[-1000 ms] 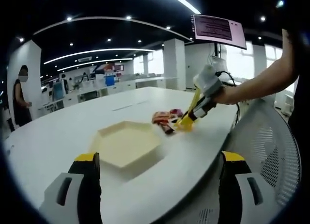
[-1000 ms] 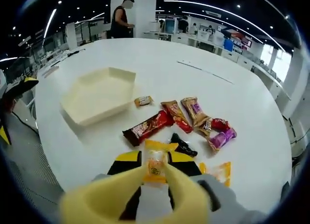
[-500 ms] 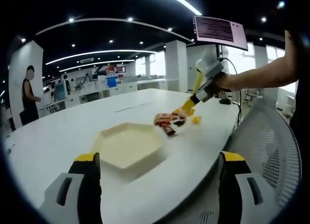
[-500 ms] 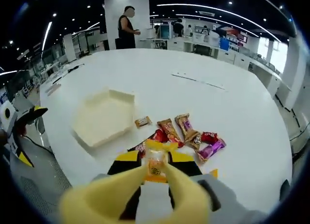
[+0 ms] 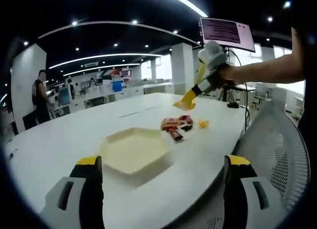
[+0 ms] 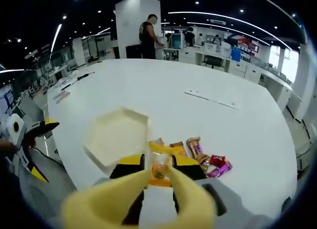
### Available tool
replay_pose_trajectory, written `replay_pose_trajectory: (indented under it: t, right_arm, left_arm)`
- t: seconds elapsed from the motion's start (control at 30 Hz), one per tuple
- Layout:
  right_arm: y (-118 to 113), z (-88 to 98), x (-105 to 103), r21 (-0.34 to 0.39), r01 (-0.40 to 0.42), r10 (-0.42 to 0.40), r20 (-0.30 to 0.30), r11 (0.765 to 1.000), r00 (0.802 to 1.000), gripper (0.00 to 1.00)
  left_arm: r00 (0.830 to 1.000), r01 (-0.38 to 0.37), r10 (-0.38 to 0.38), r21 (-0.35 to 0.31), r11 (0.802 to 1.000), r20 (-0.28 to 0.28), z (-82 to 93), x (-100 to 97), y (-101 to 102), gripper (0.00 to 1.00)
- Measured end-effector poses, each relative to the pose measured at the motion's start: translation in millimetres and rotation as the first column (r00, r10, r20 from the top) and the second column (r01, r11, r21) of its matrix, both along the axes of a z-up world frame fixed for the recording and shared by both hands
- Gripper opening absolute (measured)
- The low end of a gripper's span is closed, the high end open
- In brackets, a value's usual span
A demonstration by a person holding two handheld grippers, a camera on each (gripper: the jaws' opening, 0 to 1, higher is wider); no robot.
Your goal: Place the target food into the container with the food tongs after gripping and lifting it, then release it inside without dropping or visibly crushing the food.
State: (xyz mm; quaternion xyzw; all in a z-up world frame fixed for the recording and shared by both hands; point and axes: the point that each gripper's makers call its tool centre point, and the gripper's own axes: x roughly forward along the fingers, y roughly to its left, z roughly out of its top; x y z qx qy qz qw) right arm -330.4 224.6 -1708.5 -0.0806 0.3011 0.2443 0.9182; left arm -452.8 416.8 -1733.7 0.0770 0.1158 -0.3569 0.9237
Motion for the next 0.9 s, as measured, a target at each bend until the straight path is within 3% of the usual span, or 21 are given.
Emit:
replay_pose_trajectory:
  t: [0.23, 0.6, 0.9]
  right_arm:
    - [41.0, 13.8, 13.9, 0.010, -0.072, 0.071, 0.031, 0.997, 0.997, 0.20]
    - [106.7, 3.8, 27.2, 0.026, -0.175, 0.174, 0.016, 0.984, 0.985, 0.20]
    - [131.2, 3.0, 32.4, 0.039, -0.213, 0.213, 0.018, 0.976, 0.977, 0.21]
  left_arm:
    - [1.000, -0.017, 0.018, -0.016, 1.000, 0.024, 3.7, 2.5, 3.2, 0.99]
    - [1.000, -0.024, 0.024, -0.012, 1.000, 0.014, -0.2, 4.0, 5.7, 0.99]
    - [1.000, -0.023, 0.023, -0.013, 1.000, 0.011, -1.3, 5.9, 3.7, 0.99]
